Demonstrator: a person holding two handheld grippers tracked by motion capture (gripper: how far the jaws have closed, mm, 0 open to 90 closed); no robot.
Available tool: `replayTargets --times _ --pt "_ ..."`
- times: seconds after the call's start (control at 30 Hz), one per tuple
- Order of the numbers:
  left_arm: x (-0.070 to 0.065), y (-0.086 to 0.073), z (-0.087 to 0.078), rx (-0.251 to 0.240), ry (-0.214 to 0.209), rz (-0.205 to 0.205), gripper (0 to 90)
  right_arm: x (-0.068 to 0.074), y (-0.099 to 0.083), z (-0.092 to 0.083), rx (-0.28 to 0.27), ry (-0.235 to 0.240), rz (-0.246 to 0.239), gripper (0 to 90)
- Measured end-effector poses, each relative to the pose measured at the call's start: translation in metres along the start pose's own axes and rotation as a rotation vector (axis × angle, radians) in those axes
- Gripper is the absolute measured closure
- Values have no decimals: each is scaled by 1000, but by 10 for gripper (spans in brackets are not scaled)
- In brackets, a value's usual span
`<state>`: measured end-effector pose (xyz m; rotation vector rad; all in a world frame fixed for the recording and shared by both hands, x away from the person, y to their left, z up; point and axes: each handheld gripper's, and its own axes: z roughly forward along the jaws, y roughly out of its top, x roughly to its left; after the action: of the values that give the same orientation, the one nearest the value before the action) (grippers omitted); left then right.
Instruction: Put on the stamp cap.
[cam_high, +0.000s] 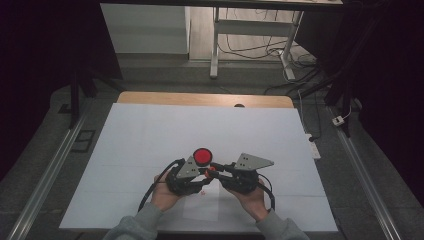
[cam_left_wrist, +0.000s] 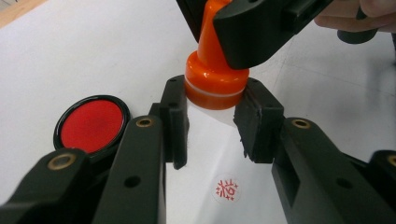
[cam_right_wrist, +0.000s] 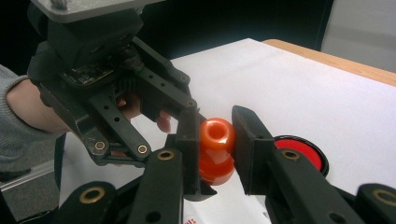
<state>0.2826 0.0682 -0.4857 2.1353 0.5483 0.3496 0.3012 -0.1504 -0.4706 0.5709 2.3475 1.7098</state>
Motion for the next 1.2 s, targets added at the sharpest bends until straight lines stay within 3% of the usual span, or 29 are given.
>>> replayTargets --times 0.77,1.2 --pt "-2 -1 0 -8 14 13 654 0 0 0 -3 4 3 724" --pt "-2 -1 0 -13 11 -4 654 1 0 0 0 -1 -10 726"
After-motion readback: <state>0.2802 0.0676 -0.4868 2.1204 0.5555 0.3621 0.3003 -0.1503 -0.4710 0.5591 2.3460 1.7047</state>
